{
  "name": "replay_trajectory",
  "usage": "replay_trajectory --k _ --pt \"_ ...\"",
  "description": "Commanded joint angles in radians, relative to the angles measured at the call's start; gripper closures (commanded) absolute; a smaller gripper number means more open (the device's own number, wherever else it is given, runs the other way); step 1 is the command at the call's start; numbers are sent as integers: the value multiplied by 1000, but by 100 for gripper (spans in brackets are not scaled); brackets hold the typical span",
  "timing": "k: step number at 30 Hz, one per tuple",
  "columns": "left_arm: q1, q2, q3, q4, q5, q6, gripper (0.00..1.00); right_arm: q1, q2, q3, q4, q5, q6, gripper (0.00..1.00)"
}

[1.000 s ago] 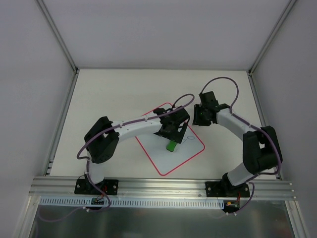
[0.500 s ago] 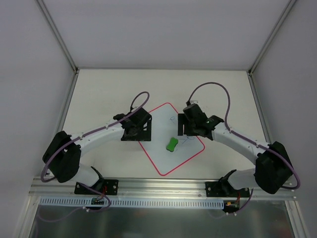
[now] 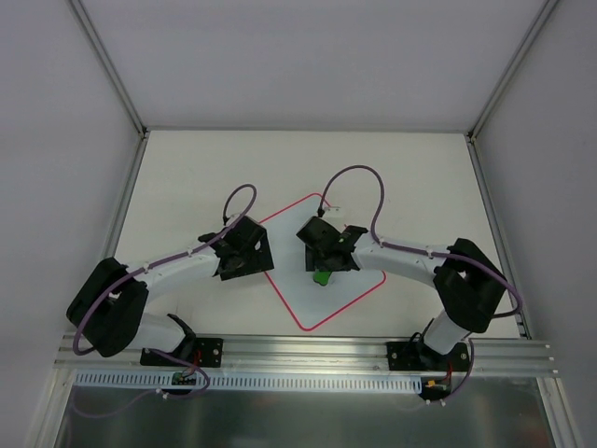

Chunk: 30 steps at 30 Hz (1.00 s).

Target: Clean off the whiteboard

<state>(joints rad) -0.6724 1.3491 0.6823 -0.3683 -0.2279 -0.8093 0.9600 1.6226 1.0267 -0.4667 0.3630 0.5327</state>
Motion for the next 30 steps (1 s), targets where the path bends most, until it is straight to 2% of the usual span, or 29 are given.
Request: replay_trajectory --k 1,8,14,19,26,29,30 --pt "5 24 3 106 39 -39 4 6 26 47 -30 79 105 34" --pt "5 62 22 134 52 -39 5 8 2 12 -39 100 139 40" --pt "4 111 39 140 65 -45 6 8 29 1 -36 54 170 44" --pt "5 125 22 146 67 -59 11 8 29 -28 -35 53 199 48" --pt "5 165 16 152 71 -64 21 6 43 -42 -30 36 210 50" --pt "5 180 20 154 73 -62 29 6 49 -40 -27 33 208 56" --pt "5 183 20 154 73 -60 35 6 52 -40 -26 33 202 58"
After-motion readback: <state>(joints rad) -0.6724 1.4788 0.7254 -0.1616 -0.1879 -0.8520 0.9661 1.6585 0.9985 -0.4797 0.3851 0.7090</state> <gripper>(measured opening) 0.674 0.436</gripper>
